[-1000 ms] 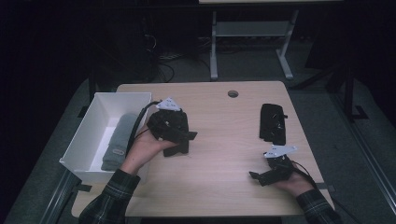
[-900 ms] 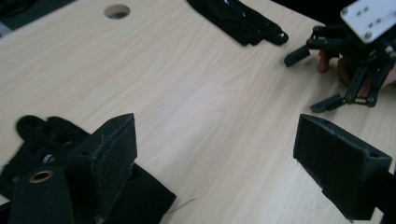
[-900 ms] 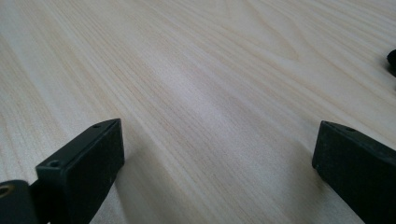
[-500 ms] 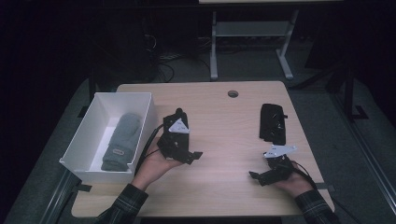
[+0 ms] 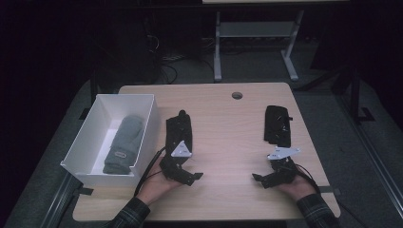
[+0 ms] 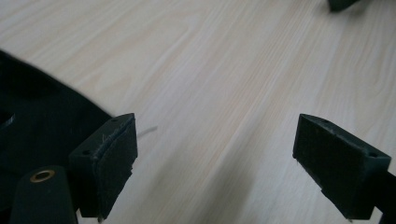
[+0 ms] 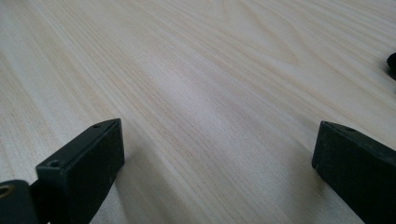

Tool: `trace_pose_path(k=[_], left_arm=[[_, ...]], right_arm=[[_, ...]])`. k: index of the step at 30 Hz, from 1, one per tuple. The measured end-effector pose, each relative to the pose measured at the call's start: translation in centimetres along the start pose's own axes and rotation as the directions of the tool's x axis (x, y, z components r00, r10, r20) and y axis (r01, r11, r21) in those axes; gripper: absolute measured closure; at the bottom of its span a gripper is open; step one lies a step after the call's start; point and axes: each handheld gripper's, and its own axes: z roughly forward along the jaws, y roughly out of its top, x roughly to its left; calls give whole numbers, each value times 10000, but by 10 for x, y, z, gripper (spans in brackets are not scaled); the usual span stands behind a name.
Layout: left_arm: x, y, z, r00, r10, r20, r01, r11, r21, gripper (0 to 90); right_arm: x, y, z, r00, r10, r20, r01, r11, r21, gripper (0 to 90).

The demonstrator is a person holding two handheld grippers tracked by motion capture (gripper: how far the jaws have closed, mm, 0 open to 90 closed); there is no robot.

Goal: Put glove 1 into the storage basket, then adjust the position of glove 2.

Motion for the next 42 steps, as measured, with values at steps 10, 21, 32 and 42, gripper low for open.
trace_pose_path(k=[10,21,32,42], left_arm=[[2,-24,8,9996,-175,-202,182,9992,368,127],[1,-34,10,9996,169,-235,-178,9991,-391,127],[2,-33,10,9995,203,-239,-212,9989,-413,127],[2,-33,10,9995,167,-261,-177,9991,-373,126]], right_arm=[[1,2,-1,9999,-90,-117,92,9998,163,46],[-7,10,-18,9999,-133,82,133,9999,-103,395],[-40,22,-28,9948,311,971,-292,9994,-206,900],[-80,26,-22,9796,826,1835,-796,9966,-234,900]])
